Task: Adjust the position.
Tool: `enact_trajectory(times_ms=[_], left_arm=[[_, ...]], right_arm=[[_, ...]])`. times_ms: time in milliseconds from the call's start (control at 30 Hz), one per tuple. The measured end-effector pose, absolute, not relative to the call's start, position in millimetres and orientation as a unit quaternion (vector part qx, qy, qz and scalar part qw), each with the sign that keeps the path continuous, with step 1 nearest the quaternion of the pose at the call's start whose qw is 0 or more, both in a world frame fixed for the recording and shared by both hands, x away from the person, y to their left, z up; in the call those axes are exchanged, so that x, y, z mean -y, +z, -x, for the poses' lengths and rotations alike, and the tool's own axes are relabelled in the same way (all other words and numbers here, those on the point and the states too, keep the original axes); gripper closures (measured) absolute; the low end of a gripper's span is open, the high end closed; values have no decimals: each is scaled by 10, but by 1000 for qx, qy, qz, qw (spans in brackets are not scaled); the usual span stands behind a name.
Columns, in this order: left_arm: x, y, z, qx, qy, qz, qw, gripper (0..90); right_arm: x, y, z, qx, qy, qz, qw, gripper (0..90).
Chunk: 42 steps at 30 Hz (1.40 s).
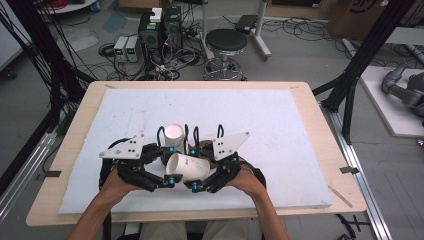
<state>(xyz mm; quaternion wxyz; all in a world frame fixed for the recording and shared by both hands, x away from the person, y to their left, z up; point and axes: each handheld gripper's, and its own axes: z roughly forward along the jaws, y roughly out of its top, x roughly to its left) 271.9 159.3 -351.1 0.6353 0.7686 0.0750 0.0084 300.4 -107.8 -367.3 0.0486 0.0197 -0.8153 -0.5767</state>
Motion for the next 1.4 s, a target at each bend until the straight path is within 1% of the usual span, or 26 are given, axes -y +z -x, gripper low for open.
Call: enact_trajectory(times_ms=[333,567,667,733,767,800,1033,1233,1367,1400], left_arm=[[-1603,-3532,-2729,-74,7,-771,633,345],[-1596,-3549,-2724,-75,17,-769,634,326],[-1580,-3556,-2734,-86,24,-773,628,167],[-1578,-3560,-2740,-89,25,-771,630,119],[-1577,-3560,-2743,-90,23,-771,629,76],[-1585,-3559,-2747,-89,23,-772,629,57],[-1634,-3536,-2749,-88,27,-768,633,57],[-1641,-3523,-2731,-84,34,-782,617,58],[-1666,-3485,-2748,-74,44,-798,596,58],[-1679,-3476,-2762,-74,38,-800,594,58]], right_arm=[[1076,-3676,-3003,819,-571,-22,43,282],[1079,-3674,-3005,820,-571,-19,39,284],[1081,-3672,-3005,819,-572,-19,38,284],[1084,-3672,-3005,820,-571,-17,39,284],[1086,-3672,-3005,820,-571,-16,39,284],[1089,-3670,-3003,820,-570,-12,39,284],[1109,-3651,-3003,823,-566,-13,34,283],[1099,-3633,-2994,837,-547,-12,23,283],[1120,-3598,-2973,849,-529,-13,14,283],[1123,-3589,-2972,850,-526,-14,14,283]])
